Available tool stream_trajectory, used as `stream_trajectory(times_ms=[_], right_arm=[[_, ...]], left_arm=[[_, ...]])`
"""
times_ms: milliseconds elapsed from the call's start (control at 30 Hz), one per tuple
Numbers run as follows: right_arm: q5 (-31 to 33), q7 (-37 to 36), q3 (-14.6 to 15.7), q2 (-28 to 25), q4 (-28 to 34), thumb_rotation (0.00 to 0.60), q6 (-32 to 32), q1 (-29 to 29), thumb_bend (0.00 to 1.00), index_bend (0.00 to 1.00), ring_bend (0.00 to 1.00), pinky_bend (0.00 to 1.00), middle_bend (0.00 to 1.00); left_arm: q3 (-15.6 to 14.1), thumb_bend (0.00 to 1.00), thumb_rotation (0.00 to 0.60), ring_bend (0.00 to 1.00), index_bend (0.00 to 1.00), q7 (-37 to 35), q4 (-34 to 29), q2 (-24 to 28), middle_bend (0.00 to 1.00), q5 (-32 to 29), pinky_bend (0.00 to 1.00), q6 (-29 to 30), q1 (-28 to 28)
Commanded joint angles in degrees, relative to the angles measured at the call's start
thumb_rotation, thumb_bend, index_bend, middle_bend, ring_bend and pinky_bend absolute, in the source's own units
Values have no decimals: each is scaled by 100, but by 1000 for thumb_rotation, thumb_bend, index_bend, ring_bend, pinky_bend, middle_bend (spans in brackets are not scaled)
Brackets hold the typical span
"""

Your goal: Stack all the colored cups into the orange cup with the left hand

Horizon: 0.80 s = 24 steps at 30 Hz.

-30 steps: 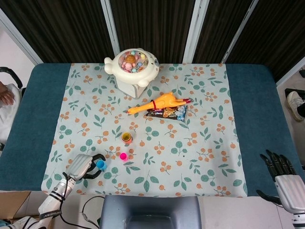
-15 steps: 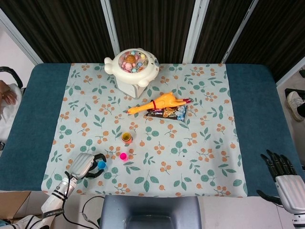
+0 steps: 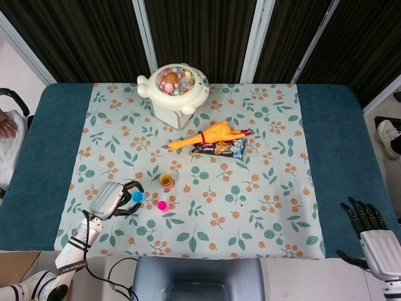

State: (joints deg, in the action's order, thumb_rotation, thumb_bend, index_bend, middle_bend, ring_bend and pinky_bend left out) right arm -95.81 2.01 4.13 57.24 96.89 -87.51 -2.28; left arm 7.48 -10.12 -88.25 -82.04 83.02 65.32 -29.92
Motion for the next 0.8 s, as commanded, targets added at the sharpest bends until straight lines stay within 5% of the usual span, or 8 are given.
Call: stream_trajectory(times_ms=[33, 300, 800], right_arm=[[19, 37, -3, 15, 17, 600, 43, 20, 213, 0, 0, 0, 0], [153, 11, -59, -5, 38, 600, 148, 80, 213, 0, 0, 0, 0], [155, -48, -61, -40, 64, 600, 160, 103, 213, 0, 0, 0, 0]], left_arm=[[546, 335, 600, 1000, 540, 251, -268, -28, 1000, -554, 1000, -259, -387], [1027, 337, 600, 1000, 536, 1015, 128, -607, 1000, -1660, 1000, -764, -975], [959, 345, 600, 1000, 535, 1433, 681, -1196, 1000, -2031, 1000, -858, -1269]])
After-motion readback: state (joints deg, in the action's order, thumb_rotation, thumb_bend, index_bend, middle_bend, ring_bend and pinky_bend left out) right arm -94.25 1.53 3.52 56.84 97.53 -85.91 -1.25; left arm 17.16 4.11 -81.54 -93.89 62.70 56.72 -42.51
